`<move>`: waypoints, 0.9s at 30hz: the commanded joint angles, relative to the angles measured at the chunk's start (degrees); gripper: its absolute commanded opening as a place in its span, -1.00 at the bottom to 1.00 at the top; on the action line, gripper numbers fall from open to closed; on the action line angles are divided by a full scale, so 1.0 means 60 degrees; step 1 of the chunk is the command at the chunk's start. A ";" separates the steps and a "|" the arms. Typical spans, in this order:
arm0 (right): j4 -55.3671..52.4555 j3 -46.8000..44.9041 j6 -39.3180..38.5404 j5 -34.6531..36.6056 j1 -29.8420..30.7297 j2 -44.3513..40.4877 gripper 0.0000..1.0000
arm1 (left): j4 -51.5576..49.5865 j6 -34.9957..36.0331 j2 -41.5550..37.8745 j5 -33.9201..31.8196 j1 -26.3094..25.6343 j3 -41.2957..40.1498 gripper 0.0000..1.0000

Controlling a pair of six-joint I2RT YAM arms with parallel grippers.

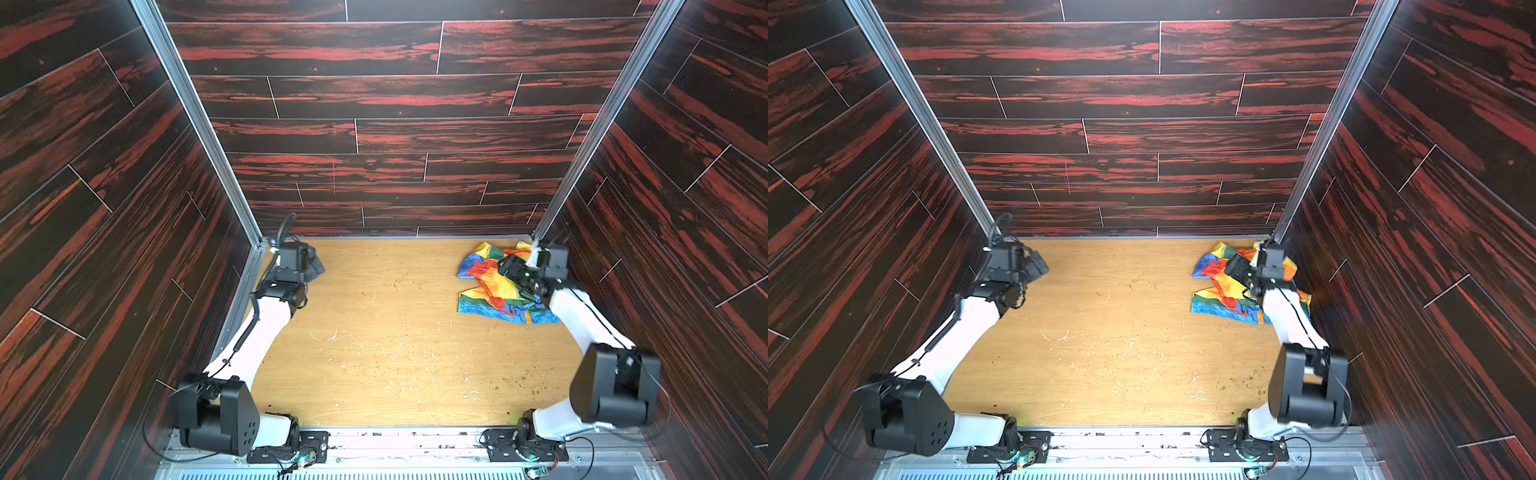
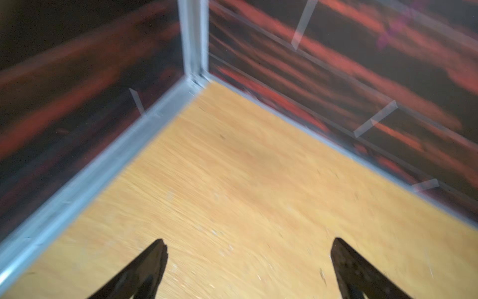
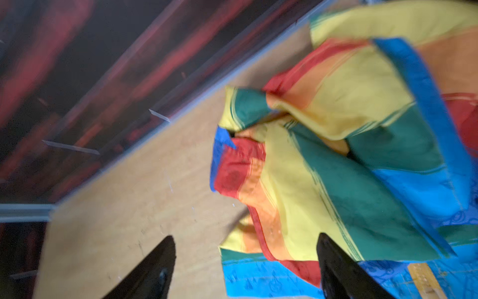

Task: Unzip the jacket
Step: Move the jacket to the center of the board.

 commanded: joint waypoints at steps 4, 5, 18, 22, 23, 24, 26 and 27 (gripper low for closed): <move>-0.3434 0.1630 -0.0930 0.0944 0.0828 0.1427 0.63 | -0.0103 0.0031 0.0497 0.0649 -0.0837 0.0416 1.00; -0.3816 0.1824 -0.0872 0.1219 0.0914 0.1554 0.59 | -0.0121 0.0017 0.0572 0.0697 -0.0940 0.0432 1.00; -0.5420 0.2787 -0.1848 0.1853 0.2028 0.3077 0.55 | 0.0038 -0.0063 0.1213 0.0967 -0.1625 0.0642 1.00; -0.5428 0.2877 -0.2644 0.2521 0.2195 0.3514 0.57 | 0.0032 -0.0072 0.1294 0.0924 -0.1635 0.0647 1.00; -0.5387 0.2877 -0.2846 0.2776 0.2285 0.3633 0.58 | 0.0003 -0.0094 0.1333 0.0926 -0.1632 0.0670 1.00; -0.5308 0.2878 -0.3041 0.2987 0.2373 0.3757 0.58 | -0.0080 -0.0123 0.1390 0.0887 -0.1632 0.0730 1.00; -0.5137 0.2913 -0.3253 0.3348 0.2430 0.3891 0.58 | -0.0241 -0.0160 0.1489 0.0824 -0.1635 0.0848 1.00; -0.5042 0.2965 -0.3297 0.3521 0.2434 0.3950 0.58 | -0.0247 -0.0165 0.1505 0.0858 -0.1643 0.0869 1.00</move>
